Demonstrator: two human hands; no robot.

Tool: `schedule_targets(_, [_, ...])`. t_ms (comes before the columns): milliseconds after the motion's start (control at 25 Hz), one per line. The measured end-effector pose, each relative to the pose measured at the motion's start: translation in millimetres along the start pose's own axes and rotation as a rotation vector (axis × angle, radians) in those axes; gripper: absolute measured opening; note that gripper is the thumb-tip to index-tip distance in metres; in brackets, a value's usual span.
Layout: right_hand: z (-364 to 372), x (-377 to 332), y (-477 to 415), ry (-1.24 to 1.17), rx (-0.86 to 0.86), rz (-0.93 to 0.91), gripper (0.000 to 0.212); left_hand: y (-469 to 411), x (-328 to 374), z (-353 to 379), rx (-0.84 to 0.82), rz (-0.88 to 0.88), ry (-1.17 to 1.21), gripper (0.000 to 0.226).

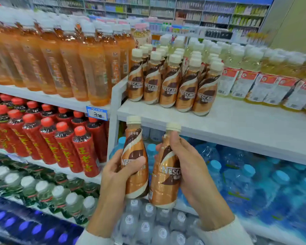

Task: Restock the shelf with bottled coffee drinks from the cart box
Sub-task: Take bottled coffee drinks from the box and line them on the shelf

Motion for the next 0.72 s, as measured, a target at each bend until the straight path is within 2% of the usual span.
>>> schedule_targets(160, [-6,-50,-8,0.035,-0.011,-0.111,0.050,-15,41,33,-0.082,0.149,-0.082,0.044])
schedule_targets(400, [19,-104,-56,0.081,0.077,-0.460,0.036,-78,98,50,-0.087,0.372,-0.240,0.052])
schedule_targets(480, [31,-110,-76,0.175,0.089,-0.550,0.045,-103,106,50,-0.092,0.435,-0.311,0.053])
schedule_targets(600, [43,-107,-106,0.318,0.127,-0.582,0.056,-133,101,48,-0.112,0.452,-0.364,0.056])
schedule_targets(720, [45,-93,-126,0.361,0.129,-0.563,0.054,-156,85,42,-0.114,0.436,-0.420,0.059])
Point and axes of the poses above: each hand's wrist, its own y-axis away from the middle knuckle, its own z-axis out of the palm, x = y × z, the point moved 3 cm from there along -y, towards the middle knuckle, and after that the axes turned 13 degrees about -y, right-handed, at the moved point
